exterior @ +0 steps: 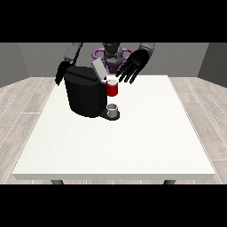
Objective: Insert the coffee pod into the coffee machine and close the lid
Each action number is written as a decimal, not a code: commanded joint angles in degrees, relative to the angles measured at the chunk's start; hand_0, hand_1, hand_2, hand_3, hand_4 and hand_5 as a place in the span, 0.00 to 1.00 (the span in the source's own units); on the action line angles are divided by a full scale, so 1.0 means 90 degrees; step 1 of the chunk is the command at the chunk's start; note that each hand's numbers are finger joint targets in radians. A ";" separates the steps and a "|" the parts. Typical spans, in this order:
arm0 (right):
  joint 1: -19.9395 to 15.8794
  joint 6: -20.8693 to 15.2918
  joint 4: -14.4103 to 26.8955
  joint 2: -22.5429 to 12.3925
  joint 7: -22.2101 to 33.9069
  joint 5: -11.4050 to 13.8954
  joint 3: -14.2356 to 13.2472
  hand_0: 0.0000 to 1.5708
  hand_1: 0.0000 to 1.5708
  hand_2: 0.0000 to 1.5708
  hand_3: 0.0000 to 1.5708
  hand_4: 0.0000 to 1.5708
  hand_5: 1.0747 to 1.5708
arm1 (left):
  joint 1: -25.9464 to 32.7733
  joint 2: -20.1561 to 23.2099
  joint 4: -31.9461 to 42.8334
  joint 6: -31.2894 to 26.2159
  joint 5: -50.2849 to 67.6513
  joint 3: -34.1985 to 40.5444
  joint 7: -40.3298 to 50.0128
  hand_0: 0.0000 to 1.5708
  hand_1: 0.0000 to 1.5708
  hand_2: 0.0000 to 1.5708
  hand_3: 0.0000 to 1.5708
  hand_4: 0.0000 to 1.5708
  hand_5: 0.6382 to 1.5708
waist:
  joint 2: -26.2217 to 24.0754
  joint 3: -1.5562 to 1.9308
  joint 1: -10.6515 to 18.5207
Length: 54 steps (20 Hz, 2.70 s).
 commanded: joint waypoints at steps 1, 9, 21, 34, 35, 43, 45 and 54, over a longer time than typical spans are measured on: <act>0.0359 -0.0005 0.0183 0.0007 -0.0239 -0.0019 -0.0042 0.00 0.00 0.00 0.00 0.00 1.00 | 0.0403 -0.0289 -0.0118 -0.0194 0.0083 -0.0068 -0.0023 0.00 0.00 0.05 0.00 0.00 1.00 | -0.0488 -0.0001 0.0370; 0.0904 0.0066 0.0112 0.0029 -0.0316 -0.0382 -0.0326 0.00 0.00 0.00 0.00 0.00 1.00 | 0.1834 -0.1980 -0.0031 -0.0094 0.2408 0.1679 -0.0481 0.00 0.00 0.00 0.00 0.30 1.00 | -0.1811 -0.0020 0.1307; 0.0535 0.0924 -0.0568 -0.0377 0.0122 -0.0457 0.0050 0.00 0.00 0.00 0.00 0.07 1.00 | 0.3570 -0.2630 -0.0208 -0.0589 0.3169 0.1875 -0.0445 0.00 0.00 0.00 0.00 0.25 1.00 | -0.2978 -0.0003 0.2265; -0.0431 0.1151 0.0215 -0.0675 0.0714 -0.1345 -0.0903 0.00 0.00 0.00 0.00 0.05 1.00 | 0.4328 -0.2875 -0.1955 -0.0735 0.4074 0.1192 0.0217 0.00 0.00 0.00 0.00 0.25 1.00 | -0.2387 -0.0001 0.2809; -0.0574 0.1194 0.0707 -0.0803 0.0650 -0.1374 -0.1061 0.00 0.00 0.00 0.00 0.12 1.00 | 0.4215 -0.2875 -0.2001 -0.0600 0.4578 0.0603 0.0453 0.00 0.00 0.00 0.00 0.25 1.00 | -0.2436 0.0001 0.2995; -0.1211 0.1352 0.1039 -0.0924 0.0829 -0.1652 -0.1132 0.00 0.00 0.00 0.00 0.04 1.00 | 0.5046 -0.2848 -0.3231 -0.0297 0.4522 0.0465 0.0397 0.00 0.00 0.00 0.00 0.22 1.00 | -0.1775 -0.0002 0.2834; -0.1197 0.1388 0.1100 -0.0903 0.0831 -0.1525 -0.0957 0.00 0.00 0.00 0.00 0.00 1.00 | 0.5078 -0.2868 -0.3665 -0.0237 0.4586 0.0386 0.0937 0.00 0.00 0.00 0.00 0.21 1.00 | -0.1840 -0.0002 0.2744; -0.1792 0.1081 0.1663 -0.0740 0.0344 -0.1203 -0.0749 0.00 0.00 0.00 0.00 0.00 1.00 | 0.5529 -0.2638 -0.4874 -0.0611 0.5102 0.0301 0.1262 0.00 0.00 0.00 0.00 0.23 1.00 | -0.1318 -0.0002 0.2901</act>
